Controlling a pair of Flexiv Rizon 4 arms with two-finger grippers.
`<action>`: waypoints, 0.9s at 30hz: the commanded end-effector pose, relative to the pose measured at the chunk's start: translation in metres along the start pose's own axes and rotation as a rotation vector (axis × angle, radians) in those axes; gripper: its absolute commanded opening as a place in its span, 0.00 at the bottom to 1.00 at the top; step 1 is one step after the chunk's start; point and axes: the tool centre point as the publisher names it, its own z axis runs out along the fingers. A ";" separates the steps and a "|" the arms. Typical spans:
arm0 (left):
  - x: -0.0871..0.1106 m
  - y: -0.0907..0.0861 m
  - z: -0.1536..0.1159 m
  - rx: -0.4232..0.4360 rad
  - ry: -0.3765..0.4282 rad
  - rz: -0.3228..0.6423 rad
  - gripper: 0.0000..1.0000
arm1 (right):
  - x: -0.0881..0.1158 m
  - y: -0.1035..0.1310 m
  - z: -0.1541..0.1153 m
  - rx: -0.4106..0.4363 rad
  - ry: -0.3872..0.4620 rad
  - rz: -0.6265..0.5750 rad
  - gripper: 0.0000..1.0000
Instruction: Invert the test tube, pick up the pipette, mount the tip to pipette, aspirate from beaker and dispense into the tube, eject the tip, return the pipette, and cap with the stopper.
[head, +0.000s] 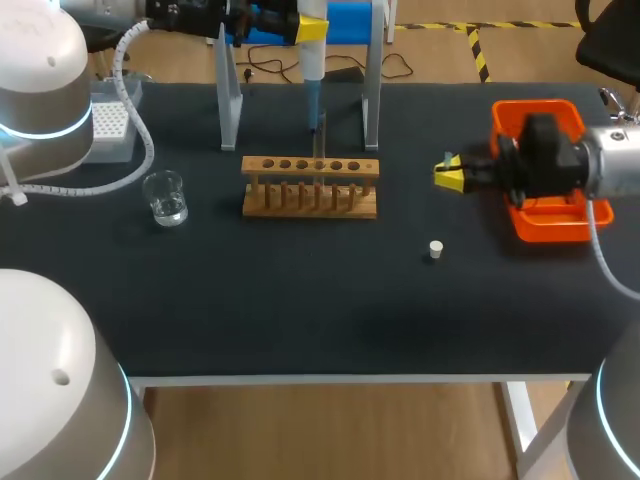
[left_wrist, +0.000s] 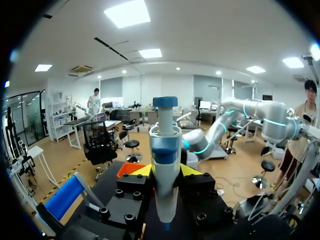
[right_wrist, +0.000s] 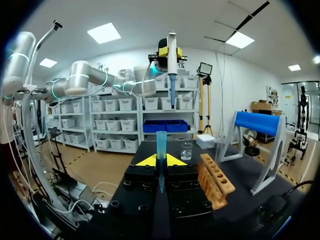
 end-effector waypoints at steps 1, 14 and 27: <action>0.000 -0.001 -0.001 -0.003 0.002 -0.001 0.00 | -0.001 0.006 0.010 0.018 0.004 -0.001 0.00; 0.000 -0.001 -0.001 -0.003 0.002 -0.001 0.00 | -0.012 0.013 0.042 0.055 -0.004 -0.013 0.00; 0.000 -0.001 -0.001 -0.003 0.002 -0.001 0.00 | -0.022 0.011 0.077 -0.024 -0.005 -0.036 0.00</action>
